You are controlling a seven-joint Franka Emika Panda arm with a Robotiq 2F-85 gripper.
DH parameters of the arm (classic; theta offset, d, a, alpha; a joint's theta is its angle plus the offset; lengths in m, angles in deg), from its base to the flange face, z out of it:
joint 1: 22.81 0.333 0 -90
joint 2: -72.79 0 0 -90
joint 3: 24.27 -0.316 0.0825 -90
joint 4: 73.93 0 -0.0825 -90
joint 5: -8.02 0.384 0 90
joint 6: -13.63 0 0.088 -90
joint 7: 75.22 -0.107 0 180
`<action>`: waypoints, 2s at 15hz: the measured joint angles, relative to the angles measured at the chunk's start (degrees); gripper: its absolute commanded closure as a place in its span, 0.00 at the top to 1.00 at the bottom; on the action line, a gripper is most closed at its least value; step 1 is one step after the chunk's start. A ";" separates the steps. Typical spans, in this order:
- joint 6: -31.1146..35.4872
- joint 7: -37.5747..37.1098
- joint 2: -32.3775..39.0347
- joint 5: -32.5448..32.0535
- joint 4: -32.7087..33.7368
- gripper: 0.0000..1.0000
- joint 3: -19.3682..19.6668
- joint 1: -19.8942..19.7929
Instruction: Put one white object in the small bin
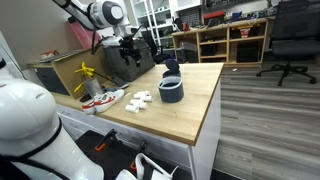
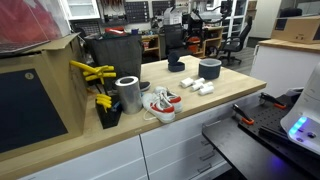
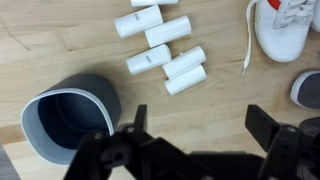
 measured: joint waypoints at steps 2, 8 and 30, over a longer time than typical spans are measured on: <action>2.08 -2.11 0.43 0.66 -1.58 1.00 0.00 0.09; 10.42 -9.20 1.44 5.16 -6.11 1.00 0.94 -0.05; 24.82 -22.08 25.10 4.23 2.81 1.00 8.19 5.91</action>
